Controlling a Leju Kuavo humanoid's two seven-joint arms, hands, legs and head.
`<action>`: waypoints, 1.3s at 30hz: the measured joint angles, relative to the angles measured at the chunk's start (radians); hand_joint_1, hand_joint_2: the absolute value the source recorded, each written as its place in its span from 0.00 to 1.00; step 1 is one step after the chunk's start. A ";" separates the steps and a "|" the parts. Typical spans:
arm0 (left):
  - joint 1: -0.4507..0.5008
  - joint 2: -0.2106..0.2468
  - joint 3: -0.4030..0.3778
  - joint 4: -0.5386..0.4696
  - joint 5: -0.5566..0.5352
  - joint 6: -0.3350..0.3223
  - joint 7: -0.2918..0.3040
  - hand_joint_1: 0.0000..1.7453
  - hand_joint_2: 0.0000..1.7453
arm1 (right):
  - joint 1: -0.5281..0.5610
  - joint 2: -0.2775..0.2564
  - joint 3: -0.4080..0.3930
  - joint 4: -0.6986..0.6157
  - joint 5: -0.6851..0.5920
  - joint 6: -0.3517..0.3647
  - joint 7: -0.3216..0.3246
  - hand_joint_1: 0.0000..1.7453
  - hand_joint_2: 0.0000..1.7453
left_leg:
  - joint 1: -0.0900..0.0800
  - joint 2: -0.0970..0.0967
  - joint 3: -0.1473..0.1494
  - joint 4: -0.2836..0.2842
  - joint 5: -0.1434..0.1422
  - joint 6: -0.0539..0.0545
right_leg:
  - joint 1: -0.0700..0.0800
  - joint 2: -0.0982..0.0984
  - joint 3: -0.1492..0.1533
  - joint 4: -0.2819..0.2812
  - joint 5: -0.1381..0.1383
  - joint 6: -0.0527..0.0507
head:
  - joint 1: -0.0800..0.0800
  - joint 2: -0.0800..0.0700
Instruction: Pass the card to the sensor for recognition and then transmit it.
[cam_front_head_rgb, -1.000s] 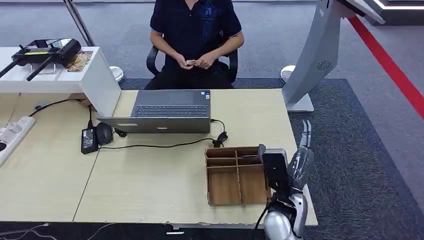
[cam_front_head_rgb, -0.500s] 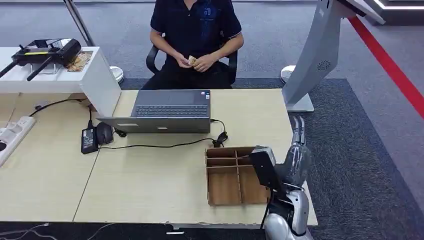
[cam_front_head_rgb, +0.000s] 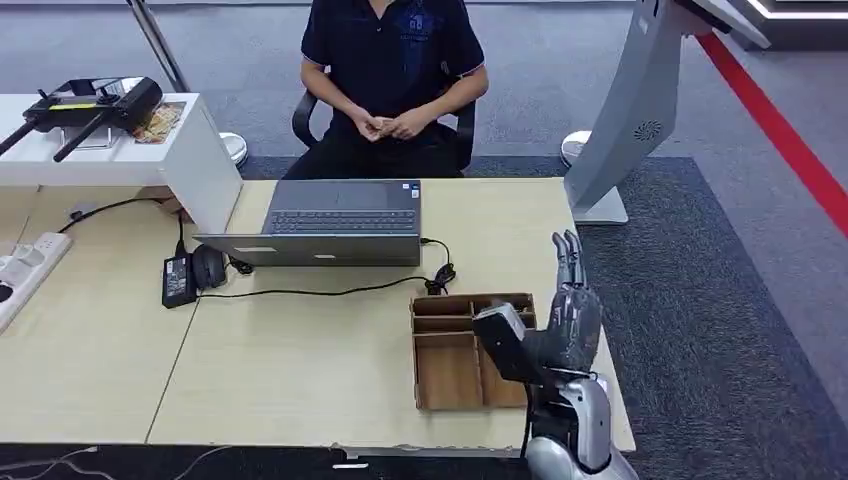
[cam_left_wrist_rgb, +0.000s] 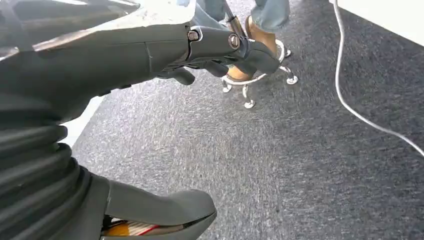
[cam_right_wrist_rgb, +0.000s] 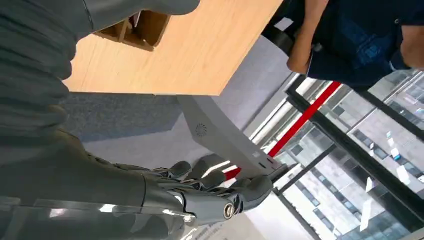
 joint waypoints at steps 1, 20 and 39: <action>0.000 0.001 0.000 0.000 0.000 0.000 0.001 0.00 1.00 | -0.001 -0.006 0.008 0.000 0.000 0.002 0.004 0.00 1.00 | 0.000 0.000 0.000 0.000 0.000 0.000 | 0.000 0.000 0.000 0.000 0.000 0.000 | 0.000 0.000; 0.000 0.004 -0.006 0.001 -0.010 0.000 0.003 0.00 1.00 | -0.043 -0.101 0.150 0.000 0.009 0.067 0.114 0.00 1.00 | 0.000 0.000 0.000 0.000 0.000 0.000 | 0.000 0.000 0.000 0.000 0.000 0.000 | 0.000 0.000; 0.000 0.008 -0.007 0.001 -0.014 0.000 0.005 0.00 1.00 | -0.054 -0.121 0.228 0.014 0.006 0.062 0.124 0.00 1.00 | 0.000 0.000 0.000 0.000 0.000 0.000 | 0.000 0.000 0.000 0.000 0.000 0.000 | 0.000 0.000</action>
